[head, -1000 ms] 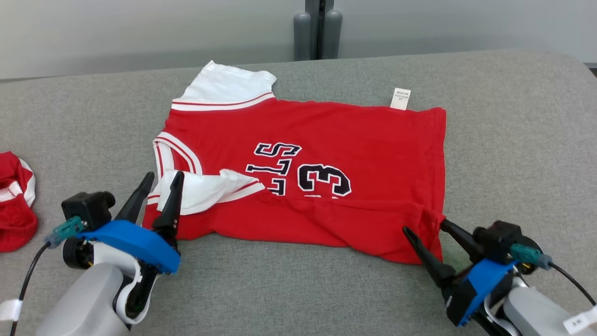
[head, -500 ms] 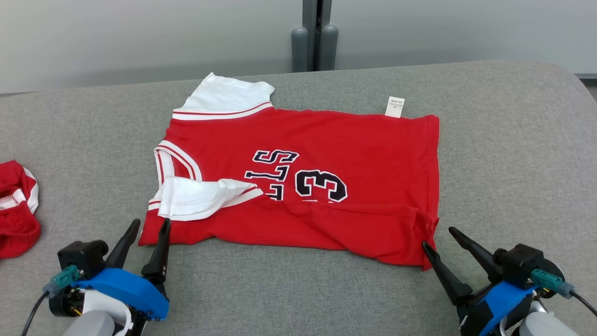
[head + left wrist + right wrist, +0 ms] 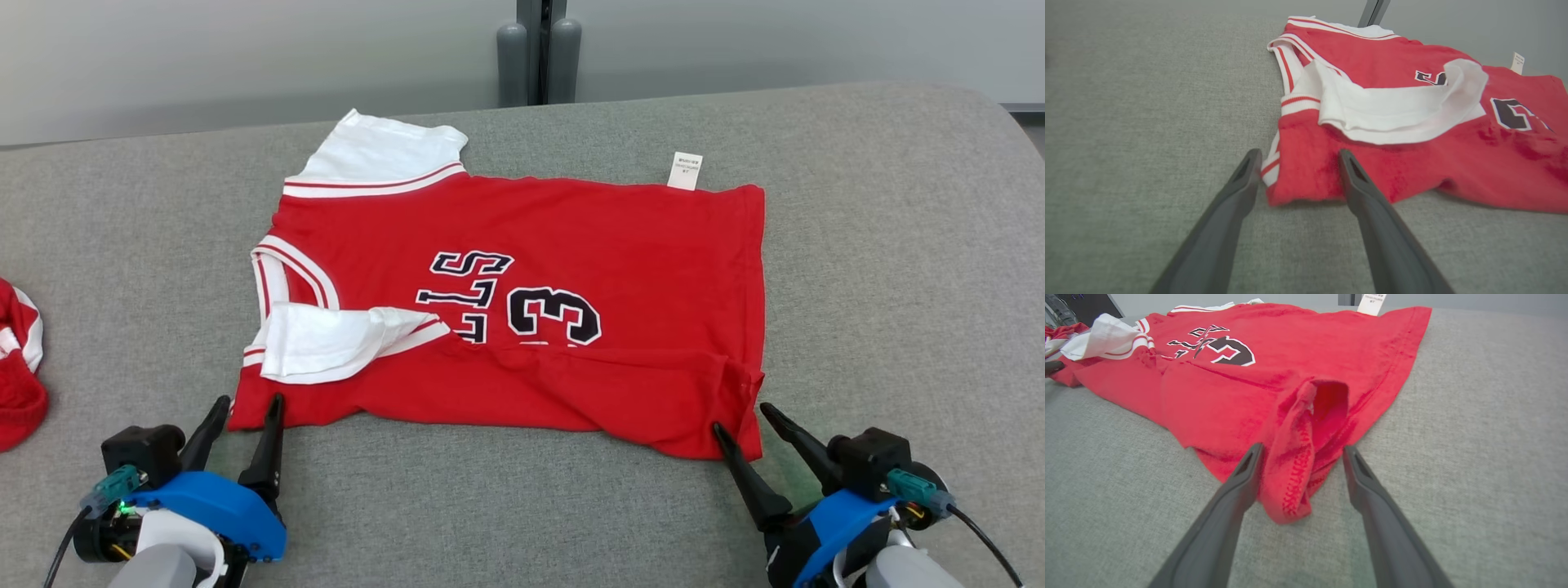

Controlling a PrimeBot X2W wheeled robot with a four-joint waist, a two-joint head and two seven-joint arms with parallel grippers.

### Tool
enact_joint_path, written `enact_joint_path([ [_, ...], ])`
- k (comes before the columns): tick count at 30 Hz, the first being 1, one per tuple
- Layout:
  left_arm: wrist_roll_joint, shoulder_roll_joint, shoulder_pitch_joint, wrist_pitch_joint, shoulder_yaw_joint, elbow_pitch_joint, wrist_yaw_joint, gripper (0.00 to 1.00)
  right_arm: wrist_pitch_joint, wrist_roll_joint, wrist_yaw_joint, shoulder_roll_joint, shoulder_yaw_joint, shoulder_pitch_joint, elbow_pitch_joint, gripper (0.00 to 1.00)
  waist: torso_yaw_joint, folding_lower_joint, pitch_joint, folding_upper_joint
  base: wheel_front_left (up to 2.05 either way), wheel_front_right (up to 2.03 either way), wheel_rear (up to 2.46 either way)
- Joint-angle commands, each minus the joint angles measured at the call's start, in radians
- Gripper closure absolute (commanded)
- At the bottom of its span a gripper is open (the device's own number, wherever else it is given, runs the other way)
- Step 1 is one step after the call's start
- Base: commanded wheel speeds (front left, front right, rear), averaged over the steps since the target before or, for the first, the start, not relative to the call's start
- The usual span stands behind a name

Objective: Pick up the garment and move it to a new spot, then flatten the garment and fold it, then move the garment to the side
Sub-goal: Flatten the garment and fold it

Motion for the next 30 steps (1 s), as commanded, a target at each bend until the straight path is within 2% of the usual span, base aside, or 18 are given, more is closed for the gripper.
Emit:
enact_joint_path([
  [1,0.001,-0.005,-0.022,-0.004,-0.003,0.011,-0.001,0.0,-0.003,-0.012,0.0,0.013,-0.009,-0.012,0.013,0.0,0.001,-0.0001,0.002,0.0,0.0,0.0,0.0],
  [7,-0.009,-0.023,-0.055,-0.004,-0.036,0.062,-0.001,0.0,-0.003,-0.041,0.0,0.061,-0.023,-0.03,0.08,0.0,0.002,-0.0001,0.005,0.0,0.0,0.0,0.0],
  [8,-0.01,-0.028,-0.058,-0.004,-0.04,0.067,-0.001,0.0,-0.003,-0.04,0.0,0.07,-0.031,-0.031,0.093,0.11,0.003,-0.0001,0.004,0.0,0.0,0.0,0.0],
  [9,-0.017,-0.03,-0.061,-0.004,-0.042,0.072,-0.001,0.31,-0.003,-0.044,0.0,0.076,-0.036,-0.034,0.105,0.52,0.003,-0.0001,0.004,0.0,0.0,0.0,0.0],
  [10,-0.021,-0.028,-0.063,-0.004,-0.045,0.077,-0.001,0.7,-0.003,-0.047,0.0,0.081,-0.042,-0.038,0.117,0.87,0.002,-0.0001,0.004,0.0,0.0,0.0,0.0],
  [11,-0.028,-0.028,-0.065,-0.004,-0.047,0.082,-0.001,0.99,-0.003,-0.049,0.0,0.086,-0.05,-0.043,0.129,1.0,0.002,-0.0001,0.004,0.0,0.0,0.0,0.0],
  [19,-0.05,-0.033,-0.039,-0.004,-0.045,0.053,-0.001,1.0,-0.002,-0.033,0.0,0.101,-0.09,-0.033,0.145,1.0,0.013,-0.0001,-0.028,0.0,0.0,0.0,0.0],
  [30,0.019,-0.055,0.173,-0.004,0.06,-0.134,0.011,1.0,-0.002,-0.02,0.0,0.048,-0.129,0.128,0.012,1.0,0.046,-0.0001,-0.138,0.0,0.0,0.0,0.0],
])
